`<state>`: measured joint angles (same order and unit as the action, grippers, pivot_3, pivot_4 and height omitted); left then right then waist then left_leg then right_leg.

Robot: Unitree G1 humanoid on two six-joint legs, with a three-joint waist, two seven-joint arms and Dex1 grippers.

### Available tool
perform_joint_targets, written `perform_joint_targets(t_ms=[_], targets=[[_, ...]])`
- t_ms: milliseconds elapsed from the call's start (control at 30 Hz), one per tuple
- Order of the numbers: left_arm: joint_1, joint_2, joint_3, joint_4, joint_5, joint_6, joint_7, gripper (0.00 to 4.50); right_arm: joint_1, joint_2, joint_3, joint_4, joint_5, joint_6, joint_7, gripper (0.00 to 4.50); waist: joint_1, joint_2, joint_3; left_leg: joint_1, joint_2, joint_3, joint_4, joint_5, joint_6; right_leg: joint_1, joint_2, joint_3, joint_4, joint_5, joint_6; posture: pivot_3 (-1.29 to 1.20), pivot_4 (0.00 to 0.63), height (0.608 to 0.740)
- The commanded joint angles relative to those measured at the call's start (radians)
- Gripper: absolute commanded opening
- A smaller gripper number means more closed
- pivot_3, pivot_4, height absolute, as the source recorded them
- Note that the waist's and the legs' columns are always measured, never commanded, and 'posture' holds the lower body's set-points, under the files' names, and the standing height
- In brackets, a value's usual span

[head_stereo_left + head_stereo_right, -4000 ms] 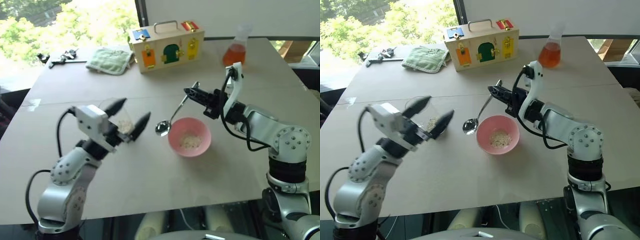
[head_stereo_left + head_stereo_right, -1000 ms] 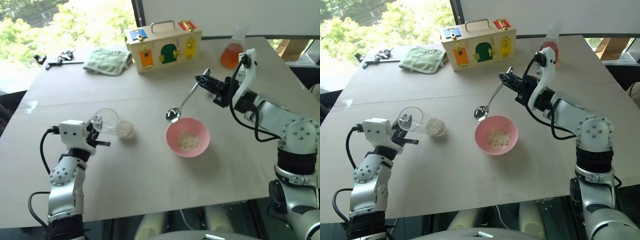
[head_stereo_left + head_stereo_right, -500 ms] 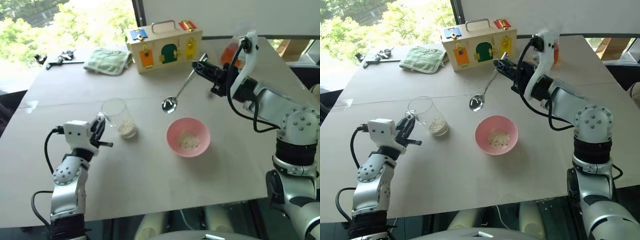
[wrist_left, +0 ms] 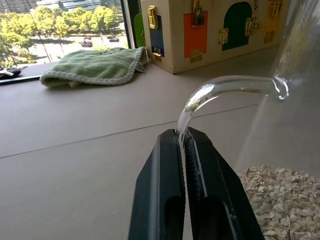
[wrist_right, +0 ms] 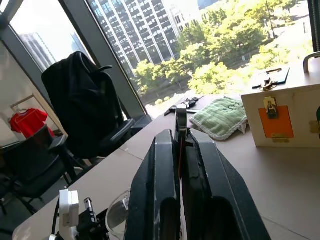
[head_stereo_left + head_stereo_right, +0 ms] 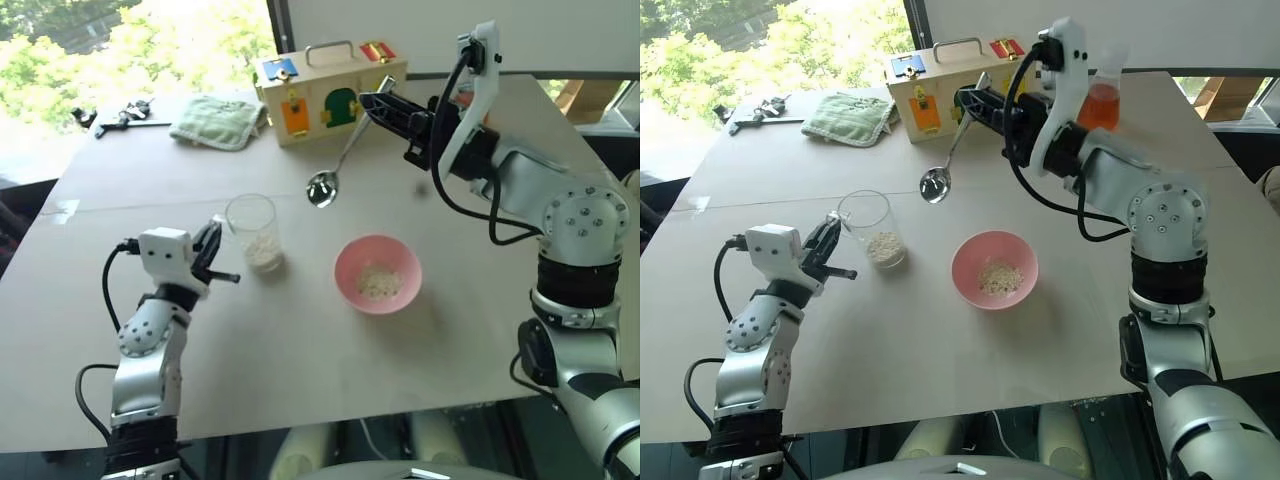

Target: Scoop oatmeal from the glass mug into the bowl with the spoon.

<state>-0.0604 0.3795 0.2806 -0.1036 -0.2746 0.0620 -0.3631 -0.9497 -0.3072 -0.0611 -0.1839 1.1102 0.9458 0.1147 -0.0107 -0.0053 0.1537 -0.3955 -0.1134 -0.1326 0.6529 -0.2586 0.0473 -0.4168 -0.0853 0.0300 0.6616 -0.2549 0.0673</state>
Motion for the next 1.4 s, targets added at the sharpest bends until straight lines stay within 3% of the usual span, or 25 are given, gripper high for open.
perform_joint_targets(t_ms=[33,500,767,967,1300,1400], targets=[[-0.003,-0.013,-0.06,-0.026,0.018,0.031,-0.007,0.01,-0.051,0.008,0.02,-0.013,-0.066,-0.041,0.068,0.0,0.001,0.0,0.0,0.0,0.0,0.0,0.0,0.0,0.0,0.0,0.0,0.0,0.0,0.0,0.0,0.0,0.15,0.74],[-0.076,-0.078,-0.141,-0.035,0.042,0.063,0.027,0.01,-0.05,0.048,0.089,0.017,-0.251,-0.085,0.214,0.0,-0.001,0.0,0.0,0.0,-0.001,-0.001,0.0,0.0,0.0,0.0,0.0,-0.001,0.0,0.0,0.0,0.0,0.15,0.74],[-0.119,-0.06,-0.171,-0.022,0.055,0.055,-0.013,0.01,0.047,0.055,0.239,0.043,-0.445,-0.135,0.286,0.0,-0.001,0.0,0.0,0.0,-0.001,-0.001,0.0,0.0,0.0,0.0,0.0,-0.001,0.001,0.0,0.0,0.0,0.15,0.74],[-0.131,-0.057,-0.184,0.005,0.068,0.028,-0.039,0.01,0.063,0.13,0.206,0.082,-0.465,-0.104,0.252,0.0,-0.004,0.0,0.0,-0.001,-0.001,-0.001,0.001,0.0,0.0,0.0,0.0,-0.001,0.0,0.0,0.0,0.0,0.15,0.74],[-0.177,-0.05,-0.183,0.164,0.087,-0.095,-0.091,0.01,0.122,0.135,0.265,0.01,-0.515,-0.026,0.28,0.0,-0.004,0.0,0.0,-0.001,-0.001,-0.001,0.001,0.0,0.0,0.0,0.0,-0.001,0.001,0.0,0.0,0.0,0.15,0.74],[-0.192,-0.051,-0.185,0.209,0.09,-0.128,-0.101,0.01,0.142,0.192,0.204,-0.005,-0.456,0.066,0.224,0.0,-0.004,0.0,-0.001,-0.001,-0.001,-0.001,0.001,0.0,0.0,0.0,0.0,-0.001,0.001,0.0,0.0,0.0,0.15,0.74]])
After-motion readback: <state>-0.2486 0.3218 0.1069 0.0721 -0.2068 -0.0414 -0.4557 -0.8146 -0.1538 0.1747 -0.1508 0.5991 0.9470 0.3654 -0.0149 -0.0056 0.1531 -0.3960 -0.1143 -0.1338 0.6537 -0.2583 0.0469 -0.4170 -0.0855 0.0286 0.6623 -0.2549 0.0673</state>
